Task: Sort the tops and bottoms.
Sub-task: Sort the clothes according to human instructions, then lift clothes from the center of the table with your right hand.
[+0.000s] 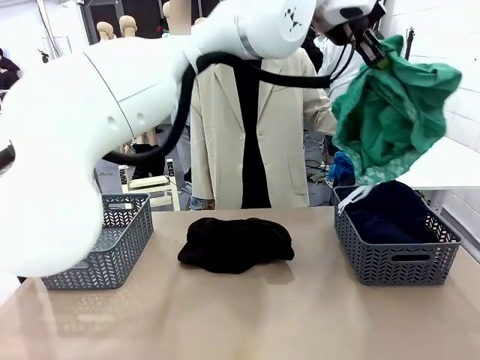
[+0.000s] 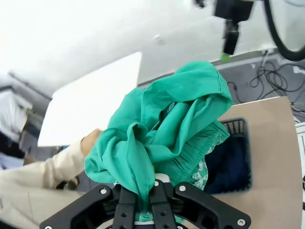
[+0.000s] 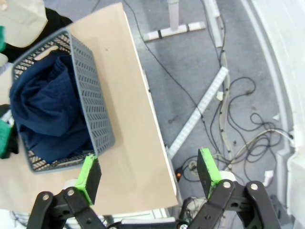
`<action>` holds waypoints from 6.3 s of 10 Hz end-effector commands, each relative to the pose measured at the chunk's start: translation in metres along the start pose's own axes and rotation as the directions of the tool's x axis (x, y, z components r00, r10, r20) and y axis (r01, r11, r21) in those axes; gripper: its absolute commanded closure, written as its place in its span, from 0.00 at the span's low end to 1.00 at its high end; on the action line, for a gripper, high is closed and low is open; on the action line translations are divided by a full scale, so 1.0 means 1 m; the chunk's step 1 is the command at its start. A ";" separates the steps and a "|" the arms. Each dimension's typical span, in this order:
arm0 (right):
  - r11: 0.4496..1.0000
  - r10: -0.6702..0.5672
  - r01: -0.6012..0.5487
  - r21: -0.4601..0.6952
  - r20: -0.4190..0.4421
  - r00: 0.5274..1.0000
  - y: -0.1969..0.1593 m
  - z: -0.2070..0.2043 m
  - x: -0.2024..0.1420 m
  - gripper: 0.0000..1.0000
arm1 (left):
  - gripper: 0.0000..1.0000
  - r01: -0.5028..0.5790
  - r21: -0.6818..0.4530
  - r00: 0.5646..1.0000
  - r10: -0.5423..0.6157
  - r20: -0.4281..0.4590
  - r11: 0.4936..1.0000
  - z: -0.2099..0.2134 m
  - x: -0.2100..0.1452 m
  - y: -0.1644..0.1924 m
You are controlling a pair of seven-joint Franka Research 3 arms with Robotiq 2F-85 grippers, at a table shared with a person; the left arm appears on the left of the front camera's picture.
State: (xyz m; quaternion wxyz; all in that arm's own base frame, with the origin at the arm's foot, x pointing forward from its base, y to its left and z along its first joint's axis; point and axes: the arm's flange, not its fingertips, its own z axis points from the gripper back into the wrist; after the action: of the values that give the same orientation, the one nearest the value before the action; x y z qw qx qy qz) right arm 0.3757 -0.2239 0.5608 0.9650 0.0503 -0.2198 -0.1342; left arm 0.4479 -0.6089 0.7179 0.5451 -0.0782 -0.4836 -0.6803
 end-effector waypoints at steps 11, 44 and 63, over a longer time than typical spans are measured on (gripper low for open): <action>1.000 0.007 -0.007 -0.017 -0.008 1.000 0.000 0.001 -0.001 0.00 | 1.00 -0.119 -0.372 0.990 0.083 -0.111 0.921 -0.167 -0.124 -0.084; 1.000 0.007 -0.007 -0.017 -0.008 1.000 0.000 0.001 -0.001 0.00 | 0.00 -0.712 -0.016 0.568 0.562 -0.601 0.702 -0.025 -0.290 -0.145; 1.000 0.007 -0.007 -0.017 -0.008 1.000 0.000 0.001 -0.001 0.00 | 0.00 -0.737 0.576 0.275 0.935 -0.222 0.353 0.170 -0.439 -0.109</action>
State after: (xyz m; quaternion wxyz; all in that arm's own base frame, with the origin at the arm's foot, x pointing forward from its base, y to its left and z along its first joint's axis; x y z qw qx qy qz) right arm 0.3754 -0.2246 0.5608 0.9649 0.0502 -0.2198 -0.1349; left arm 0.5375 -0.2490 0.5179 0.9333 -0.0294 -0.2835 -0.2182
